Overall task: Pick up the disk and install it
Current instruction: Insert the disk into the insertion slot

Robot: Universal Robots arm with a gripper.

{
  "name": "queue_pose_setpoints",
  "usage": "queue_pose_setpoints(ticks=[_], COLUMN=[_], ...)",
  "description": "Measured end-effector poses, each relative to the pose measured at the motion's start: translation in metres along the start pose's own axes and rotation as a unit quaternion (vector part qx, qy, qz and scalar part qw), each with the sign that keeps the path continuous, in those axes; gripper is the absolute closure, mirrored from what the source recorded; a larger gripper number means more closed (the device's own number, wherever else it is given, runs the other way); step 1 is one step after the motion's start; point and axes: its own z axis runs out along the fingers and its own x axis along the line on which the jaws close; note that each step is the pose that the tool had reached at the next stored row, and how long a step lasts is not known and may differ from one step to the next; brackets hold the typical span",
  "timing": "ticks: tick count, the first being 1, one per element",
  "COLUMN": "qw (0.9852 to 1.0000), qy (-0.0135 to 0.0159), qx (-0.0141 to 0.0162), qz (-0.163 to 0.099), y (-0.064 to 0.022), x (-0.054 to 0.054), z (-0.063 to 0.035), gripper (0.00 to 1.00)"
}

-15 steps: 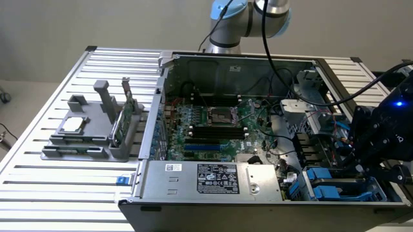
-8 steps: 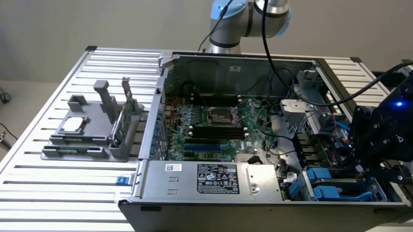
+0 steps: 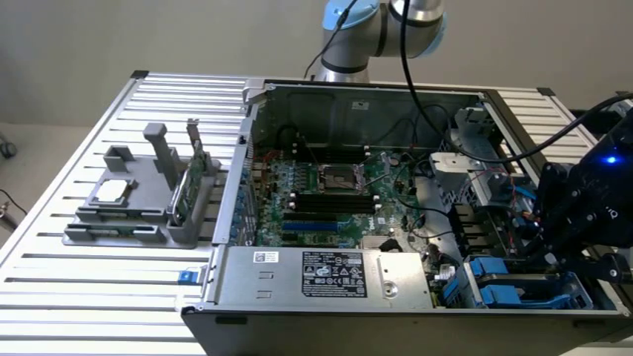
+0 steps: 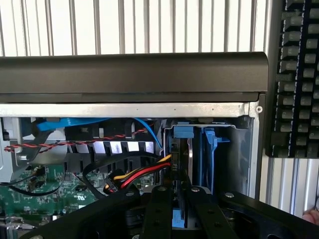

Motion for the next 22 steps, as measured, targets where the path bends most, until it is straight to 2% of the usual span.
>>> queue_pose_setpoints(ticks=[22], qw=[0.9999], qy=[-0.0003], qx=[-0.0001], qz=[-0.011], y=[0.0], x=[0.0], z=[0.0], gripper=[0.83])
